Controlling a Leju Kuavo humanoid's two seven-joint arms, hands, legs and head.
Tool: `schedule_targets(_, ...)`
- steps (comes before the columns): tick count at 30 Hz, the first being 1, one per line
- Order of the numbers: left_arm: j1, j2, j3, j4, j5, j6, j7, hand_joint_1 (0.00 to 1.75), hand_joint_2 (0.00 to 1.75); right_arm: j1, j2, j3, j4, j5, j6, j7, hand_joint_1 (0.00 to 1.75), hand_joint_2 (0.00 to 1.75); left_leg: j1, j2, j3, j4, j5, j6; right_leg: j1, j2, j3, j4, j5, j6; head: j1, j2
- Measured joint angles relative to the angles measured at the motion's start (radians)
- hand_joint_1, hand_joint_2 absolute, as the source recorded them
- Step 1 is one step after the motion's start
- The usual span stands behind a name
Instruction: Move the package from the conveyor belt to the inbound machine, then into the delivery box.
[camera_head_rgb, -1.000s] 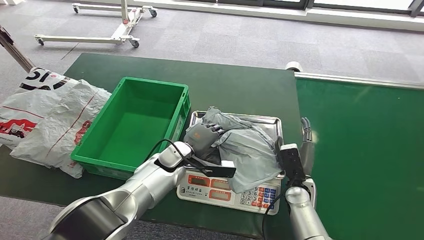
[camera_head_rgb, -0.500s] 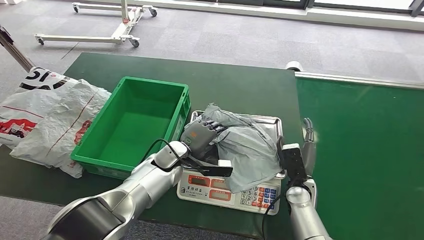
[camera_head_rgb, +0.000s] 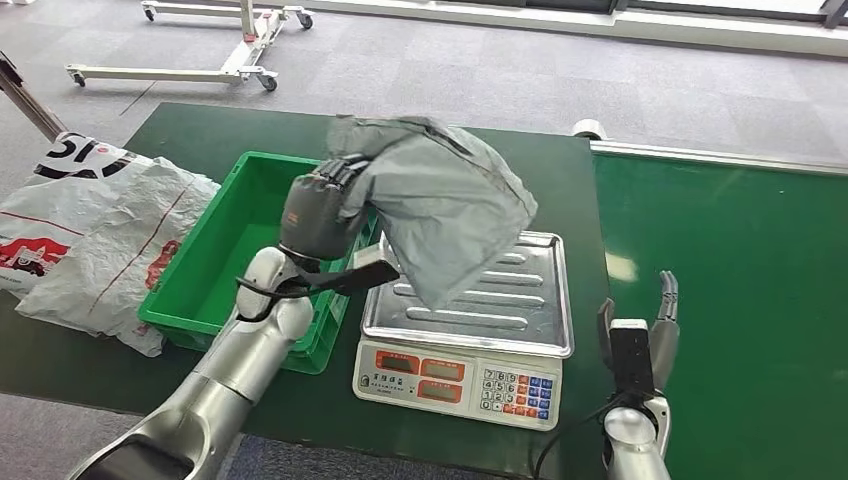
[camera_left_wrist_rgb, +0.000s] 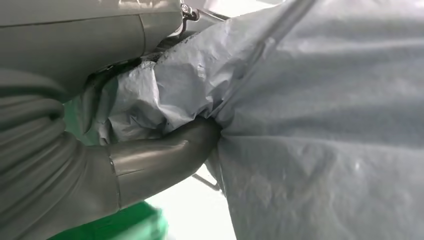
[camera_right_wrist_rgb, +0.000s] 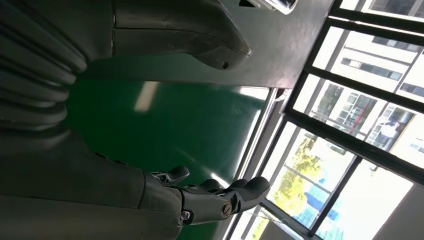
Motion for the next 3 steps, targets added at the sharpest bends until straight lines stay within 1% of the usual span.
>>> schedule_targets(2,0.008,0.036,0.077,-0.093,0.109,-0.028,-0.01,1.75,1.75,0.036,0.0,-0.018,-0.038,0.007,0.002,0.01,0.0,1.75,0.0,0.001,0.0,-0.001,0.0,0.0,0.0,0.001,-0.001,0.0,0.0,-0.001,0.0,0.0)
schedule_targets(3,0.008,0.045,0.097,-0.112,0.135,-0.034,-0.013,1.75,1.75,0.044,0.0,-0.022,-0.047,0.008,0.002,0.013,0.0,1.75,0.0,0.001,0.0,-0.001,0.0,0.0,0.0,0.001,-0.001,0.0,0.0,-0.001,0.0,0.0)
